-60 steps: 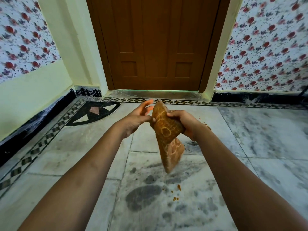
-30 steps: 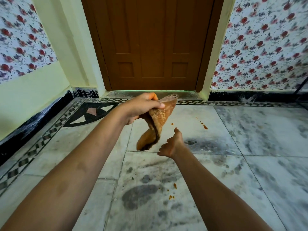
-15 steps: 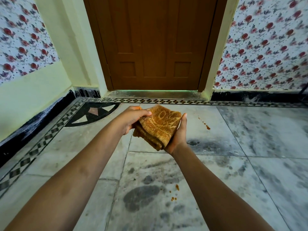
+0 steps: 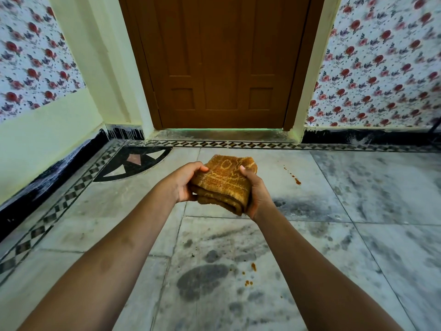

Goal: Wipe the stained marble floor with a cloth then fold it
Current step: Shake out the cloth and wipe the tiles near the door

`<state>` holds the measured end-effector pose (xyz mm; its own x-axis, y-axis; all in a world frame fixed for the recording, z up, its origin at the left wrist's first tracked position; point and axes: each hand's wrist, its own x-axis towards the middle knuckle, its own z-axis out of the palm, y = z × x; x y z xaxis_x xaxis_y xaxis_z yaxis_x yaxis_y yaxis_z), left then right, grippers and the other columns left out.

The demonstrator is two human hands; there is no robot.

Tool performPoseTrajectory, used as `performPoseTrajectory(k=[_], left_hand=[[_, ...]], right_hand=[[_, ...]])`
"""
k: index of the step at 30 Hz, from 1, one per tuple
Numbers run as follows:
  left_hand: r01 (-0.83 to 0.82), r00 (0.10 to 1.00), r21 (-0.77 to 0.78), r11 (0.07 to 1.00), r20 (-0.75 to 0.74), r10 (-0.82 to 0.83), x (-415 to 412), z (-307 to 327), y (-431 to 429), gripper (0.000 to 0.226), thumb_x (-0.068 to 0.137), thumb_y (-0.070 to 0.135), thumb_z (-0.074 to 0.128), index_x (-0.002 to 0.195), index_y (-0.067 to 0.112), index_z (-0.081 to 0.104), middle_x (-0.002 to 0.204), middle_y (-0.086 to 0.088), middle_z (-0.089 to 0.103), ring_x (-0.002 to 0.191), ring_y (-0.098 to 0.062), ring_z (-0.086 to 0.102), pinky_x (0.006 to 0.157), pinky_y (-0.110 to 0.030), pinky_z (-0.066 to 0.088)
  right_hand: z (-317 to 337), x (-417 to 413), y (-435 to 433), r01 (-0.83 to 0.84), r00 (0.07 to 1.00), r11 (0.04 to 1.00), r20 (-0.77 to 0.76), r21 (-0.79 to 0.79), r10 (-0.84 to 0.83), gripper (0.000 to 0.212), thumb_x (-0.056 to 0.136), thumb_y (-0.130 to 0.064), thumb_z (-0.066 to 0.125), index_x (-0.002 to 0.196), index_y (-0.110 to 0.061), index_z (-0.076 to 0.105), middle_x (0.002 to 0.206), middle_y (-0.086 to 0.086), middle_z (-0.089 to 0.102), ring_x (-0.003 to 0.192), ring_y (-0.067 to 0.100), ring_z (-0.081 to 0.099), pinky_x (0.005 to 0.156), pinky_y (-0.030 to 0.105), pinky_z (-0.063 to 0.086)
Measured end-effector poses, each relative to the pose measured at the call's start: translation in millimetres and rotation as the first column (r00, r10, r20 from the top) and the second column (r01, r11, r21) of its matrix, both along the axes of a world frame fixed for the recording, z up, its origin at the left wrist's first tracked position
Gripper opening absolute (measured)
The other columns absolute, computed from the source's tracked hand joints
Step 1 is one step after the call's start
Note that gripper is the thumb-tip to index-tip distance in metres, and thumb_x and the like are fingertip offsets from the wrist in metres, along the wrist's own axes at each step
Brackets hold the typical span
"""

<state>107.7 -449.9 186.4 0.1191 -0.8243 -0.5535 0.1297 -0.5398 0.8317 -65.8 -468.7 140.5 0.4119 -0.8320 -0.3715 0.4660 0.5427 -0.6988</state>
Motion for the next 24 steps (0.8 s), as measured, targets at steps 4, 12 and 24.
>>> performPoseTrajectory(k=[4, 12, 24], left_hand=[[0.112, 0.991, 0.021, 0.994, -0.080, -0.110, -6, -4, 4, 0.047, 0.068, 0.032, 0.076, 0.106, 0.010, 0.059, 0.085, -0.013, 0.073, 0.077, -0.028, 0.071, 0.058, -0.035, 0.057], [0.051, 0.994, 0.028, 0.998, -0.100, -0.048, -23, -26, 10, 0.025, 0.077, 0.024, 0.069, 0.096, 0.010, 0.064, 0.080, -0.013, 0.074, 0.070, -0.027, 0.071, 0.057, -0.036, 0.058], [-0.264, 0.942, 0.103, 0.959, 0.239, 0.234, 18, -54, 3, 0.033, 0.090, 0.022, 0.059, 0.120, 0.012, 0.049, 0.119, -0.017, 0.060, 0.094, -0.030, 0.057, 0.074, -0.042, 0.045]], right_hand=[[-1, -11, -3, 0.047, 0.976, 0.996, -0.207, -0.074, -0.061, 0.048, 0.080, -0.028, 0.071, 0.123, -0.012, 0.055, 0.117, 0.017, 0.063, 0.101, 0.035, 0.063, 0.083, 0.050, 0.054], [-19, -26, -6, 0.028, 0.905, 0.986, -0.415, -0.165, -0.096, 0.035, 0.085, -0.036, 0.065, 0.112, -0.014, 0.060, 0.117, 0.010, 0.063, 0.107, 0.026, 0.059, 0.080, 0.036, 0.052], [-78, -80, -17, -0.230, 0.448, 0.940, -0.885, -0.252, -0.128, 0.048, 0.093, -0.041, 0.049, 0.136, -0.017, 0.047, 0.139, 0.008, 0.050, 0.126, 0.028, 0.046, 0.102, 0.037, 0.037]])
